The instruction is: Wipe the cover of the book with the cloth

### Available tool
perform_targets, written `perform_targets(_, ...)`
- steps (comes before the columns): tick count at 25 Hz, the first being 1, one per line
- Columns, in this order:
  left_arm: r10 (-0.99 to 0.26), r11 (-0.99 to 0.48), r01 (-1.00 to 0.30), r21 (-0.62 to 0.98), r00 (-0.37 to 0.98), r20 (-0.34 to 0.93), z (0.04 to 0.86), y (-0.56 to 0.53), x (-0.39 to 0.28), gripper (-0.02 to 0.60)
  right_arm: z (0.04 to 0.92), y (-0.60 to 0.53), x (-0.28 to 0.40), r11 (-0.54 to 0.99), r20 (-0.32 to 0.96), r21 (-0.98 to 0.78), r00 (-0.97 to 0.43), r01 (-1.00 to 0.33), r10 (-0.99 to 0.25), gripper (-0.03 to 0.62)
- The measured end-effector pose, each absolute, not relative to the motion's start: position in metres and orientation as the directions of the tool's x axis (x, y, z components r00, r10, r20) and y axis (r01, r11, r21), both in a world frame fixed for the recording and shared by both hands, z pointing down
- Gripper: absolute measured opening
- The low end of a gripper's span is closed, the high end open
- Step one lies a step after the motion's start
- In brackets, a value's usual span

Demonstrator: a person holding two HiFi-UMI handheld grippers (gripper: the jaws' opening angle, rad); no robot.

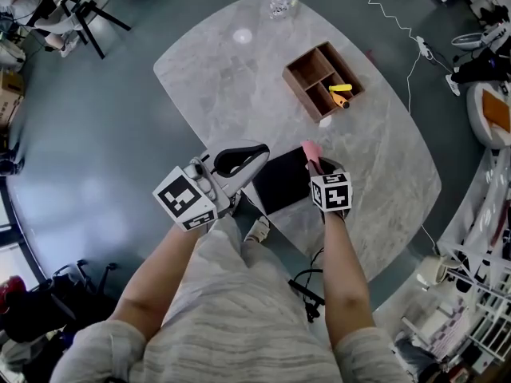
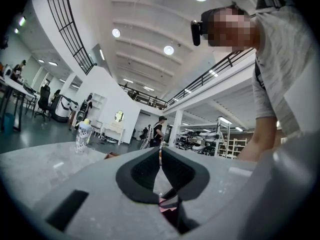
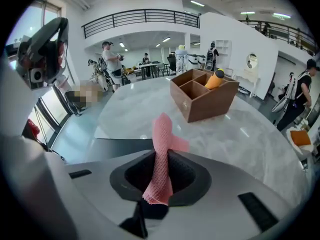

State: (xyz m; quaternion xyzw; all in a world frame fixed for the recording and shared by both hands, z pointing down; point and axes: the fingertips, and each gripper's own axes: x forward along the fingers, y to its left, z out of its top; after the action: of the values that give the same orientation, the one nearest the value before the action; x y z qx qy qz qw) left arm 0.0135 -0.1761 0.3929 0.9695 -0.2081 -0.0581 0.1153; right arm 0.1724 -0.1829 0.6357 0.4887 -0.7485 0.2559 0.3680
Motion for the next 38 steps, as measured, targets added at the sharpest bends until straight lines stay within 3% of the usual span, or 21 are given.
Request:
perform_targets(9, -0.406, -0.888, -0.381, 0.255, 0.912, -0.051, 0.399, -0.183, 0.014, 0.025, 0.659, -0.185, 0.164, 0.387, 0.858, 0.036, -0.169, -0.921, -0.484, 0.054)
perform_targets(38, -0.398, -0.891, -0.374, 0.258, 0.916, -0.049, 0.397, -0.176, 0.023, 0.025, 0.661, -0.114, 0.016, 0.624, 0.817, -0.207, -0.484, -0.754, -0.313, 0.054)
